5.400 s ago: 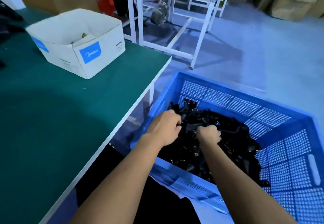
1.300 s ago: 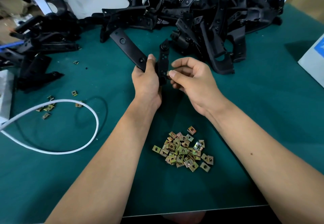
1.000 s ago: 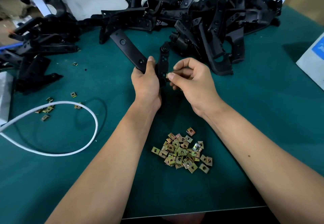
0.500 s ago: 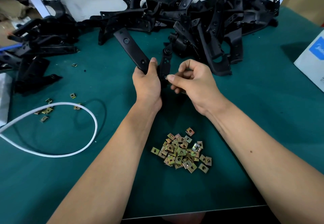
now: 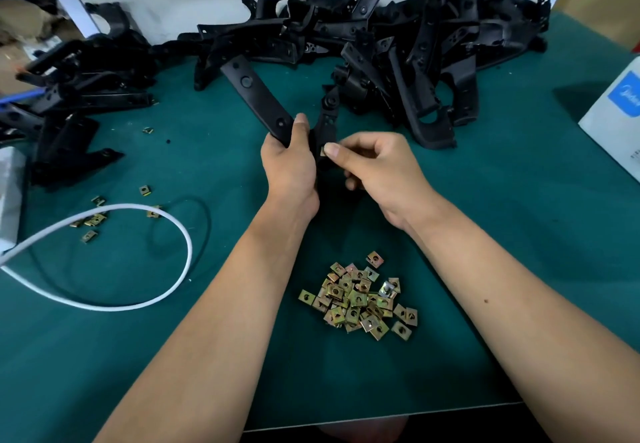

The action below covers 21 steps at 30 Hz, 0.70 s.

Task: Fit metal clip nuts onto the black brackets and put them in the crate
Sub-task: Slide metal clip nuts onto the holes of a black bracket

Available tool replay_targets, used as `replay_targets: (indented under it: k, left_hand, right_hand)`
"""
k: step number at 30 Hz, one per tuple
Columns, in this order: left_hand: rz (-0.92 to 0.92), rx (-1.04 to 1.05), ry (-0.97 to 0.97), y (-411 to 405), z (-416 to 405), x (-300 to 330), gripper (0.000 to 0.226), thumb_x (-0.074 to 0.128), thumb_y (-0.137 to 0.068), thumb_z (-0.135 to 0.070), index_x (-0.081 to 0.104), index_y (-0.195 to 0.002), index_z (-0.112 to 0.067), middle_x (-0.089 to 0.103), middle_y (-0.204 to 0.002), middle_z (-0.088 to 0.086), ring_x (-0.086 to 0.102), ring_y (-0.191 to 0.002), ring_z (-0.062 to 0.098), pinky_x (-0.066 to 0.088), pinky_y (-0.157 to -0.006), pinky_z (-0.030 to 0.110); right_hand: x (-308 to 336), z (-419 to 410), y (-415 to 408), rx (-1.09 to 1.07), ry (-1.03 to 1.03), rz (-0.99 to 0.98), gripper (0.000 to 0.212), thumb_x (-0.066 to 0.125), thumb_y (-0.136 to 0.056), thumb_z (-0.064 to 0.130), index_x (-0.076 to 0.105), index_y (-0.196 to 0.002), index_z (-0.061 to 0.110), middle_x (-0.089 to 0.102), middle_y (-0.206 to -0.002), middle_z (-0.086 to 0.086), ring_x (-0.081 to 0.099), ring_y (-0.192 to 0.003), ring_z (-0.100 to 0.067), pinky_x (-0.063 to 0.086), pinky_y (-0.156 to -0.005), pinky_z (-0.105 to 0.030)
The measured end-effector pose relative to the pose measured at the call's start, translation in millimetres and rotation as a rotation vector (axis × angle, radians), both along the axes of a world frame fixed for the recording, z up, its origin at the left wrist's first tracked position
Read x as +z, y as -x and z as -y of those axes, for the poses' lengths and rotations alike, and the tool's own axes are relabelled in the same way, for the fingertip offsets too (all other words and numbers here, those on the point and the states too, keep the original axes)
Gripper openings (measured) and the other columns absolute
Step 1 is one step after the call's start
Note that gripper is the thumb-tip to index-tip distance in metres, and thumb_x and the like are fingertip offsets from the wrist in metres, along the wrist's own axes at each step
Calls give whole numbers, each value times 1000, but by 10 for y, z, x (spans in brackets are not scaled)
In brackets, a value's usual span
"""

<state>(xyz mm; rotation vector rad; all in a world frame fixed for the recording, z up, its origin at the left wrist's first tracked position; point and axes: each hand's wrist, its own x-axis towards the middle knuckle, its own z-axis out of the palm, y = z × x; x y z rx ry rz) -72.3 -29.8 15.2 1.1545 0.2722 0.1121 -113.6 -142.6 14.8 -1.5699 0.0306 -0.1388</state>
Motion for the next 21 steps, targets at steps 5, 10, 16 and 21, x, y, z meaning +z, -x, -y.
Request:
replay_targets:
  k: [5,10,16,21]
  left_hand:
    - [-6,24,23,-5,7,-14,18,60,-104,-23,52,-91,-13,59,-82,5,60,-76,21,54,-74,38]
    - [45,76,-14,14,29,-33,21,61,-102,-22,51,-85,-15,56,-81,4,55,-78,21,50,-74,39]
    - [143,65,-165,-27,40,-85,25,63,-101,-24,48,-80,-19,52,-73,-7,49,-71,13,45,-68,32]
    - [168,73,-219,-88,-38,-96,24,62,-100,-26,49,-80,-20,52,-70,-12,50,-67,8,47,-66,29]
  right_hand:
    - [12,69,-10,55,4,27,13,73,-94,8,81,-84,12,67,-72,-5,53,-66,-18,47,-56,-24]
    - [1,62,1,81,55,56,13,72,-94,8,79,-83,10,63,-63,3,50,-57,-10,43,-49,-20]
    - [39,178,-13,96,231,50,16,73,-95,13,77,-80,15,63,-60,2,53,-46,-10,46,-50,-20]
    - [253,445,48,467,624,1,11,82,-88,22,79,-85,12,74,-78,-9,62,-58,-15,49,-60,-28]
